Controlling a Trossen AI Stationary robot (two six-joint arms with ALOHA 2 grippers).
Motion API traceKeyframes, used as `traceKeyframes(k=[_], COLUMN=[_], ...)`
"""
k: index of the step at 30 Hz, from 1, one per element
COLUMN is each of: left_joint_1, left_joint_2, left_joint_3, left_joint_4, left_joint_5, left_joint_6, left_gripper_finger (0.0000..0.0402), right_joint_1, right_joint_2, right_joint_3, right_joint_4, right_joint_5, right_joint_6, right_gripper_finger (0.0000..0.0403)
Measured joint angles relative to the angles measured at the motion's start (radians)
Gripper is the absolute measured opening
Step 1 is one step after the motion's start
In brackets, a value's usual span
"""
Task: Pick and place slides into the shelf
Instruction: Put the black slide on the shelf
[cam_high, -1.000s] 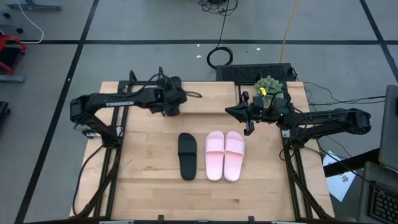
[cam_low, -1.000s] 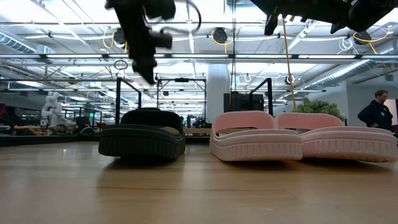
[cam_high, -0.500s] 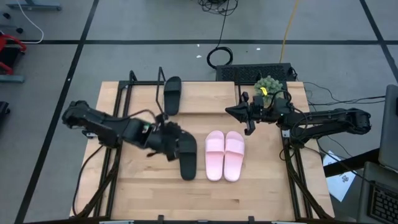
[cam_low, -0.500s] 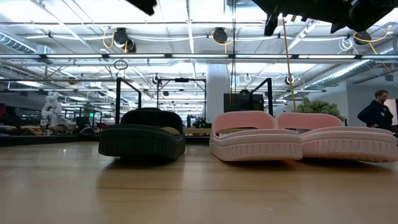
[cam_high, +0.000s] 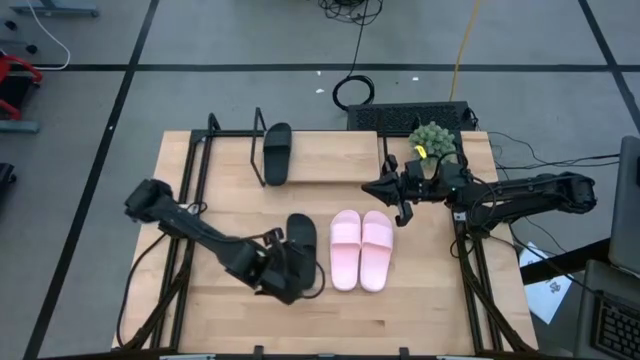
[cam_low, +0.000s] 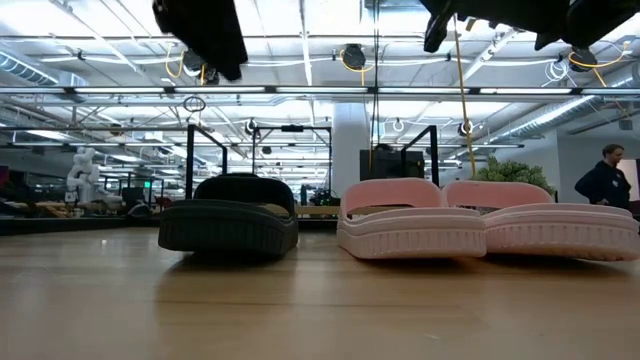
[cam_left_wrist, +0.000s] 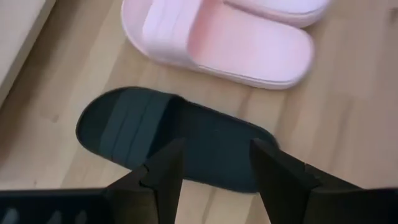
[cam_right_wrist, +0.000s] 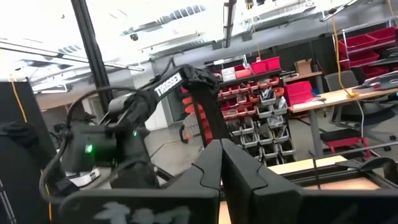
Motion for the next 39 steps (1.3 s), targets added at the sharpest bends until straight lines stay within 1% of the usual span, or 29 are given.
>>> traceKeyframes(k=[3, 7, 13, 17, 21, 23, 26, 29, 39], left_joint_1=[0.02, 0.045, 0.076, 0.085, 0.095, 0.097, 0.095, 0.091, 0.093], left_joint_2=[0.035, 0.072, 0.13, 0.141, 0.138, 0.139, 0.138, 0.138, 0.138], left_joint_3=[0.0, 0.0, 0.0, 0.0, 0.0, 0.0, 0.0, 0.0, 0.0], left_joint_4=[0.001, 0.0, -0.048, -0.12, -0.131, -0.121, -0.095, -0.083, -0.045], left_joint_5=[0.0, -0.002, -0.007, -0.043, -0.071, -0.062, -0.015, 0.011, 0.005], left_joint_6=[-0.037, -0.036, -0.056, -0.1, -0.107, -0.093, -0.082, -0.081, -0.041], left_gripper_finger=[0.0186, 0.0186, 0.0186, 0.0186, 0.0186, 0.0186, 0.0186, 0.0186, 0.0186], right_joint_1=[0.0, 0.0, 0.0, 0.0, 0.0, 0.0, 0.0, 0.0, 0.0], right_joint_2=[0.0, 0.0, 0.0, 0.0, 0.0, 0.0, 0.0, 0.0, 0.0], right_joint_3=[0.0, 0.0, 0.0, 0.0, 0.0, 0.0, 0.0, 0.0, 0.0], right_joint_4=[-0.001, -0.026, -0.061, -0.063, -0.067, -0.067, -0.067, -0.068, -0.068], right_joint_5=[-0.054, -0.127, -0.206, -0.212, -0.212, -0.212, -0.211, -0.21, -0.208], right_joint_6=[0.0, 0.004, 0.003, 0.0, -0.028, -0.037, -0.049, -0.057, -0.057], right_gripper_finger=[0.0, 0.0, 0.0, 0.0, 0.0, 0.0, 0.0, 0.0, 0.0])
